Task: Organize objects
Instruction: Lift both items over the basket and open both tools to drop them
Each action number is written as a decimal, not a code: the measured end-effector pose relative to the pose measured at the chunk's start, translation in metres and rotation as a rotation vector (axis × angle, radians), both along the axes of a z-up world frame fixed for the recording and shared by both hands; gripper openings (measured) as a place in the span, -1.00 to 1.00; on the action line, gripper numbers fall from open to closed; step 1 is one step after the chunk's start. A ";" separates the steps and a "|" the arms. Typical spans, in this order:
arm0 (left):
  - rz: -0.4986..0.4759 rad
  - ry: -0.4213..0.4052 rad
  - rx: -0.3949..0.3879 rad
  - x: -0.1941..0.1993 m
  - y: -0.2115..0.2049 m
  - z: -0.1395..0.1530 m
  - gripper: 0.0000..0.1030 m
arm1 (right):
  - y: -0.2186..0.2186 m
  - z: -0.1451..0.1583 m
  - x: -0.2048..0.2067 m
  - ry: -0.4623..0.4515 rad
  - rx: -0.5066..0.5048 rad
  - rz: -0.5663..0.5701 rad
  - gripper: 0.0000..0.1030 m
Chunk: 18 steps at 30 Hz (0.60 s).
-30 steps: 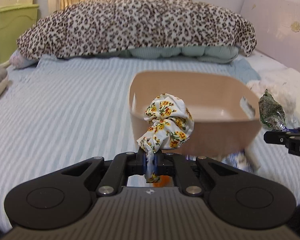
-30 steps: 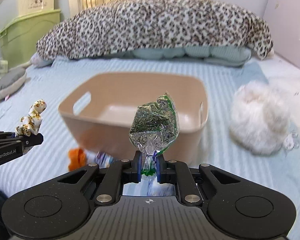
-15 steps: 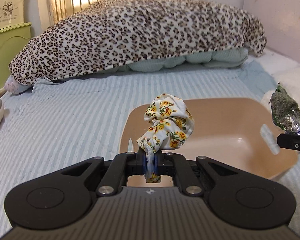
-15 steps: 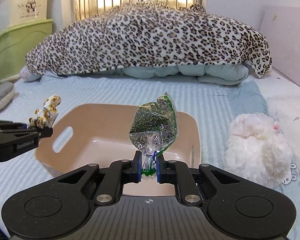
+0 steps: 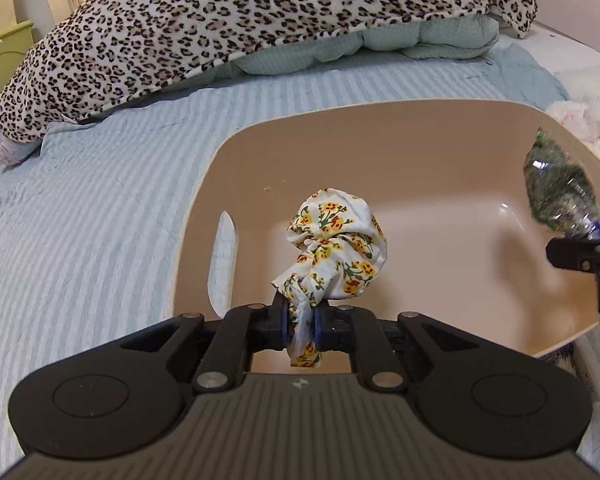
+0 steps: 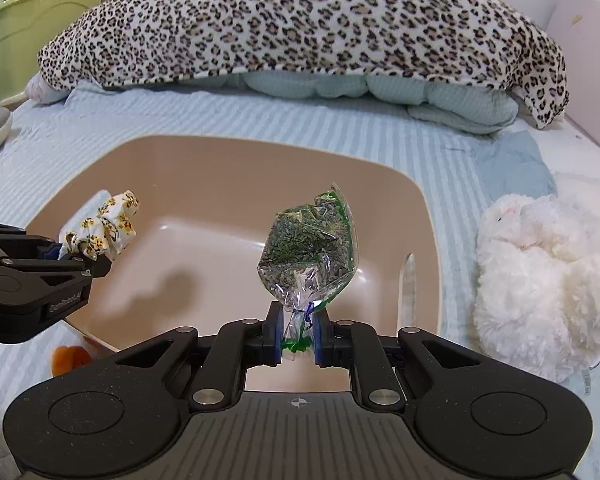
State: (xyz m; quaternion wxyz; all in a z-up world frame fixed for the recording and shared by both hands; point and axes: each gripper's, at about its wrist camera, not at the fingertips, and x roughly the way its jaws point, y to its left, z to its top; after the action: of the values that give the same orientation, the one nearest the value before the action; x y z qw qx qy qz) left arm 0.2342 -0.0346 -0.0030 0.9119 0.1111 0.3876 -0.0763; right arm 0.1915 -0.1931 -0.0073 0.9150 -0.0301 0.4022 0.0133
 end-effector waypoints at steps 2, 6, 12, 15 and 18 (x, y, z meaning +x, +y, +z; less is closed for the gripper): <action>0.015 -0.014 -0.006 -0.005 0.002 0.005 -0.34 | -0.001 -0.001 -0.002 0.008 0.008 0.006 -0.39; 0.062 -0.085 -0.023 -0.022 0.003 0.024 0.48 | -0.003 0.008 -0.014 -0.008 0.016 0.004 -0.05; 0.061 -0.139 -0.035 -0.050 0.000 0.046 0.62 | -0.007 0.037 -0.040 -0.057 0.034 0.005 0.43; 0.052 -0.144 -0.042 -0.063 0.001 0.051 0.65 | -0.009 0.046 -0.053 -0.066 0.029 0.008 0.52; 0.052 -0.148 -0.040 -0.076 0.004 0.054 0.69 | -0.010 0.048 -0.064 -0.056 0.025 0.014 0.62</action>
State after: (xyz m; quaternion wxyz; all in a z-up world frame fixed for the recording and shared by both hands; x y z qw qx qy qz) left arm 0.1577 -0.0302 0.0505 0.9418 0.0881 0.3204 -0.0521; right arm 0.1274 -0.2032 0.0404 0.9260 -0.0218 0.3761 0.0238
